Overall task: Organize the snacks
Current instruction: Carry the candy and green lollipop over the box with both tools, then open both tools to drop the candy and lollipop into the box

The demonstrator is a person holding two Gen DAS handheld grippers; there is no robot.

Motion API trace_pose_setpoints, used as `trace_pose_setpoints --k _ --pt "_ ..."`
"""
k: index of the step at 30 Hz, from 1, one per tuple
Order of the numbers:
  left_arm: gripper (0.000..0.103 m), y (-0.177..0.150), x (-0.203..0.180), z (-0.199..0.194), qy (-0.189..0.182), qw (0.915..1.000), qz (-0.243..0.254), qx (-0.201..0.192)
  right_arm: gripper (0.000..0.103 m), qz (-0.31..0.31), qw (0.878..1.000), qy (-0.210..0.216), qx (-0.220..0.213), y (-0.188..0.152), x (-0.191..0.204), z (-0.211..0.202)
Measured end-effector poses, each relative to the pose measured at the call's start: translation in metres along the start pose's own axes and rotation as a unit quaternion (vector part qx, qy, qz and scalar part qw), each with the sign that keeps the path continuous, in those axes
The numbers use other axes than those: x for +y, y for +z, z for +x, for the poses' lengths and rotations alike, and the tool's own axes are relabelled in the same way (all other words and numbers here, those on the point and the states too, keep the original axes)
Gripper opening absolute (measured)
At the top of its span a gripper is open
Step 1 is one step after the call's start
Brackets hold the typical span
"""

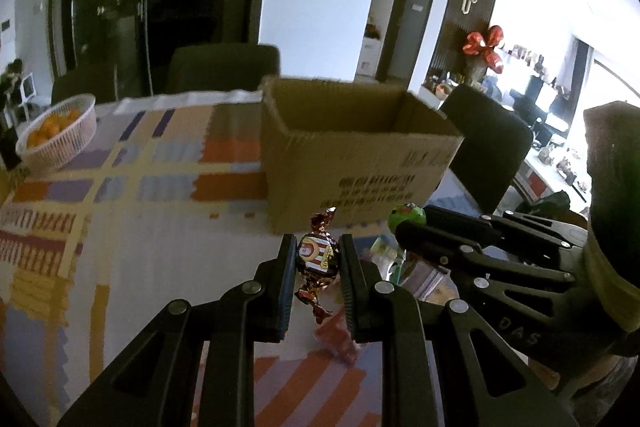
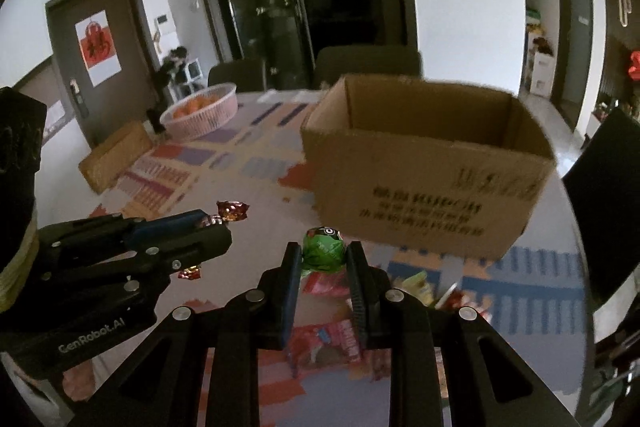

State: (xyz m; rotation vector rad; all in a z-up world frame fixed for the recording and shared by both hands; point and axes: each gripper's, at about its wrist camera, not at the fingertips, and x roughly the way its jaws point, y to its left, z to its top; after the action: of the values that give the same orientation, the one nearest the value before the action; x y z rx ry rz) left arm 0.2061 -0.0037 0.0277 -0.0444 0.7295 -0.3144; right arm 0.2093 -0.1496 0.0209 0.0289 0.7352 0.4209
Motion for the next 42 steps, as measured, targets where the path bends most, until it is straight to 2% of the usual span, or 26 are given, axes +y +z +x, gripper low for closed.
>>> trace_pose_setpoints --k 13,21,33,42 --pt "0.022 0.067 -0.028 -0.007 -0.016 0.9981 0.027 -0.053 0.025 0.008 0.997 -0.027 -0.067 0.046 -0.023 -0.038" --pt "0.022 0.103 -0.035 0.006 -0.009 0.9961 0.053 -0.07 0.025 0.013 0.996 -0.042 -0.084 0.078 -0.041 -0.037" --pt "0.022 0.141 -0.026 0.065 -0.015 0.9984 0.046 -0.027 0.025 0.01 0.994 -0.071 -0.077 0.119 -0.071 -0.006" --pt "0.024 0.148 -0.021 0.107 -0.009 0.9991 0.042 0.004 0.025 0.016 0.995 -0.084 -0.054 0.128 -0.096 0.028"
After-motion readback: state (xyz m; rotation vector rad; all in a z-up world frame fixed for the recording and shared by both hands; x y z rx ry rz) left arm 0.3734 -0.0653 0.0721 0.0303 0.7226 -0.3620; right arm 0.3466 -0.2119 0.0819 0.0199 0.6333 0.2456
